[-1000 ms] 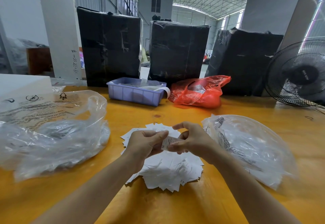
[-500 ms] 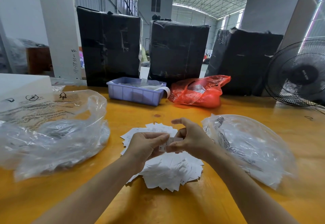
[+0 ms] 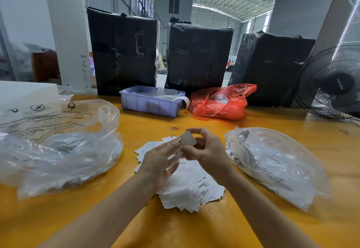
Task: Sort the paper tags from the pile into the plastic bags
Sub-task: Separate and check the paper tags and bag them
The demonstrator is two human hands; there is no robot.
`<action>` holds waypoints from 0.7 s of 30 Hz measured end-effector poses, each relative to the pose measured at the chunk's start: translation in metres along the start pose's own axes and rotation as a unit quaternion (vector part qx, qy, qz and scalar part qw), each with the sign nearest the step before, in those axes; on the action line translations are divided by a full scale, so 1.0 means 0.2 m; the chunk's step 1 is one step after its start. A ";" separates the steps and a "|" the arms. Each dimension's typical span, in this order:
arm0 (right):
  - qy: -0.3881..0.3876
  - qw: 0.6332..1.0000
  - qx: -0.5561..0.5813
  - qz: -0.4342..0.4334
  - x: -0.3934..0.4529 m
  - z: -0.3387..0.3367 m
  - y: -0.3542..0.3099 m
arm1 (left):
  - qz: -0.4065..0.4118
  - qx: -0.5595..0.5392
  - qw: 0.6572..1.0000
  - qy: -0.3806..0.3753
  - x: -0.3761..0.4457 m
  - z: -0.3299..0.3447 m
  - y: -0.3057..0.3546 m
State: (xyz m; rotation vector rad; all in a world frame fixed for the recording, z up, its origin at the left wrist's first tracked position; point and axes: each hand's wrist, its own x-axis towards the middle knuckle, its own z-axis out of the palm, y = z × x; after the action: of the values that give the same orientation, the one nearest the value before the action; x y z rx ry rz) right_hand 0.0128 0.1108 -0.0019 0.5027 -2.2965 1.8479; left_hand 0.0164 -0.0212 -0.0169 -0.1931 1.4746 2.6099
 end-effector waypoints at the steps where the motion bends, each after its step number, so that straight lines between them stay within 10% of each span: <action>1: 0.005 1.000 -0.007 -0.003 0.00 -0.02 0.00 | 0.006 0.017 1.000 0.007 0.00 0.00 0.00; 21: -0.014 0.998 -0.041 0.042 0.01 -0.11 -0.02 | 0.034 0.179 0.982 -0.049 0.02 -0.06 0.02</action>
State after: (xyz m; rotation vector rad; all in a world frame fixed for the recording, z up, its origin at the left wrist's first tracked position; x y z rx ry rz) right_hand 0.0106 0.1313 0.0078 0.4288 -2.4368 1.7838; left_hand 0.0127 -0.0323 -0.0203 0.0247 1.9064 2.3097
